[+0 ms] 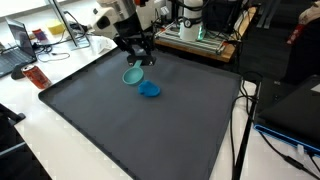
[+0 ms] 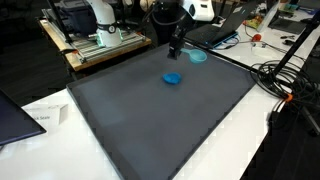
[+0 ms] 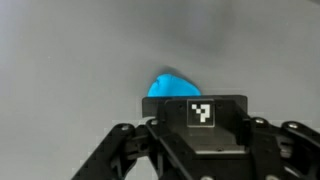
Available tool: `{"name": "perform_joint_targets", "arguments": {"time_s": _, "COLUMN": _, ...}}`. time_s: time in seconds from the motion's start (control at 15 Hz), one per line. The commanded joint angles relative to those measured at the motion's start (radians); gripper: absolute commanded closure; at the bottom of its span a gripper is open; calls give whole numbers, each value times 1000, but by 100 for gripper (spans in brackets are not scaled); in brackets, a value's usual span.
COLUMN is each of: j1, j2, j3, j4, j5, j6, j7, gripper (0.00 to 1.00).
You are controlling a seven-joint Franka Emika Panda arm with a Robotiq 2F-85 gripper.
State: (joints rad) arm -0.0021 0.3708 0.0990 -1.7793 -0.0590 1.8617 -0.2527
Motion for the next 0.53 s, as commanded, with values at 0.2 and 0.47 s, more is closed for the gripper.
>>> {"name": "perform_joint_targets", "arguments": {"time_s": 0.2, "j1": -2, "j2": -235, "j3": 12, "j4": -245, "j5": 23, "j6": 34, "j7": -220, "gripper": 65}}
{"name": "perform_joint_targets", "arguments": {"time_s": 0.47, "j1": 8, "j2": -328, "j3": 10, "j4": -325, "j5": 47, "j6": 41, "j7": -323, "gripper": 65}}
